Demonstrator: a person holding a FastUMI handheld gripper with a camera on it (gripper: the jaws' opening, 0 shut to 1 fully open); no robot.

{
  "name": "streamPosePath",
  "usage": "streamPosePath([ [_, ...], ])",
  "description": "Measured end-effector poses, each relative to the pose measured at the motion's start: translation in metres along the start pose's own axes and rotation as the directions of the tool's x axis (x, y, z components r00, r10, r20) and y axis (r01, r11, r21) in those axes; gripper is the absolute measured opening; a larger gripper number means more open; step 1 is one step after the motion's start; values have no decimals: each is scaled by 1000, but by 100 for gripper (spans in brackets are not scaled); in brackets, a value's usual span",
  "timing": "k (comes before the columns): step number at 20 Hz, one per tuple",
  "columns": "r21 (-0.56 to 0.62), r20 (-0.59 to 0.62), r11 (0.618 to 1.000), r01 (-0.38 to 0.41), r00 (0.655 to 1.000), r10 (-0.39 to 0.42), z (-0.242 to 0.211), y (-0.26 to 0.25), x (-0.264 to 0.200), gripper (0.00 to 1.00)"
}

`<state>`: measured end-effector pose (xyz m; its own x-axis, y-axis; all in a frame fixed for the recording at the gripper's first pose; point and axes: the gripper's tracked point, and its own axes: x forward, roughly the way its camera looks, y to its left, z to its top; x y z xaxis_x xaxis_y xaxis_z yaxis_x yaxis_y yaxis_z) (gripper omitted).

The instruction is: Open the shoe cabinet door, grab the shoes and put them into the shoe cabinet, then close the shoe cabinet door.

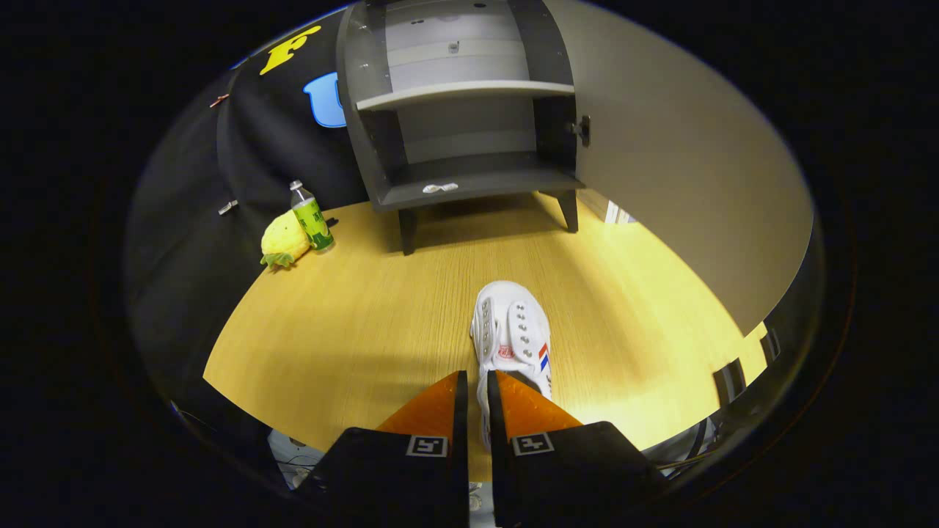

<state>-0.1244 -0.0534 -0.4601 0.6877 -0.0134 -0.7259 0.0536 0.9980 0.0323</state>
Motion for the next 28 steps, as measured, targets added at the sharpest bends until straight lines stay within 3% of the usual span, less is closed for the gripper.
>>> streamPosePath([
  [10,-8,-32,999,37,999,-38,-25,-5,66,17],
  [20,32,141,999,40,989,-44,1,-1,95,13],
  [28,57,164,997,53,984,-62,11,-8,108,14],
])
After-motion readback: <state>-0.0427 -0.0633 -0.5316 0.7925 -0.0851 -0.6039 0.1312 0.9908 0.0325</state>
